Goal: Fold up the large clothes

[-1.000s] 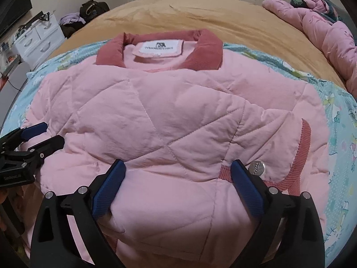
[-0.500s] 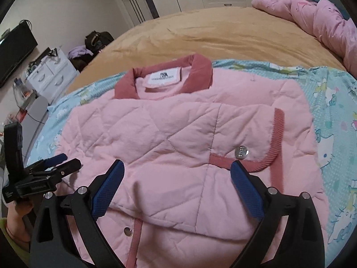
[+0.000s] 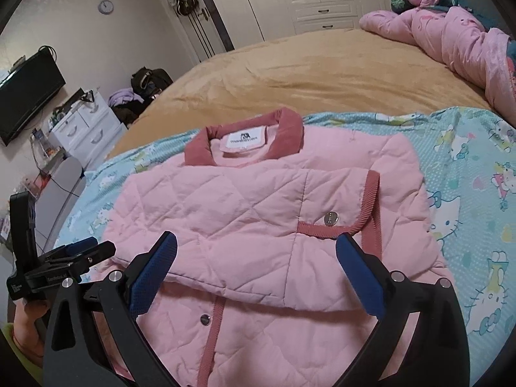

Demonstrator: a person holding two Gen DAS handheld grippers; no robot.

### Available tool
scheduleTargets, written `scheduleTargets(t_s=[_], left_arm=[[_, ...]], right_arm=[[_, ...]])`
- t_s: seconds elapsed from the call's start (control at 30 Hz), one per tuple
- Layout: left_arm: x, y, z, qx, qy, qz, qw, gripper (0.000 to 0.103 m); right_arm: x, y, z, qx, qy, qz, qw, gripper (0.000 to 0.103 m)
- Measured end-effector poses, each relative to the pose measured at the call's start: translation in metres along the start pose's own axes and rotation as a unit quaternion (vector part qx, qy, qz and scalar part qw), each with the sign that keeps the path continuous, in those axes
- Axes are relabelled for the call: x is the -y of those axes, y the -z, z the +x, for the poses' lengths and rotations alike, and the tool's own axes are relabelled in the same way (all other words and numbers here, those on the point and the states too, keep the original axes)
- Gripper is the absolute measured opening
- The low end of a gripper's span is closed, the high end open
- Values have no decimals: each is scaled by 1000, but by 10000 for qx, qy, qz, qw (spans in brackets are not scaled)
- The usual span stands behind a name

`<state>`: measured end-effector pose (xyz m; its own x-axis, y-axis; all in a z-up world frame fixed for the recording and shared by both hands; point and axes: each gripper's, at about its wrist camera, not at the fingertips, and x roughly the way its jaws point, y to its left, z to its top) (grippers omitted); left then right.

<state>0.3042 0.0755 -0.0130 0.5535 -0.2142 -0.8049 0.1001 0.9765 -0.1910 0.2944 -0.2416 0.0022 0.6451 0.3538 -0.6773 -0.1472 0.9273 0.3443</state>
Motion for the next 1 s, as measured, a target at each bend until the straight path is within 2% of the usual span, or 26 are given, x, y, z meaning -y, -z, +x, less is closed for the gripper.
scheduleTargets(t_s=[0.43, 1.0], left_arm=[[15, 17, -63, 502, 94, 228, 9984, 94], [9, 36, -125, 1032, 180, 149, 9944, 94]], right_arm=[[-18, 16, -58, 404, -178, -68, 9990, 99], [-44, 24, -122, 945, -267, -287, 9948, 99]])
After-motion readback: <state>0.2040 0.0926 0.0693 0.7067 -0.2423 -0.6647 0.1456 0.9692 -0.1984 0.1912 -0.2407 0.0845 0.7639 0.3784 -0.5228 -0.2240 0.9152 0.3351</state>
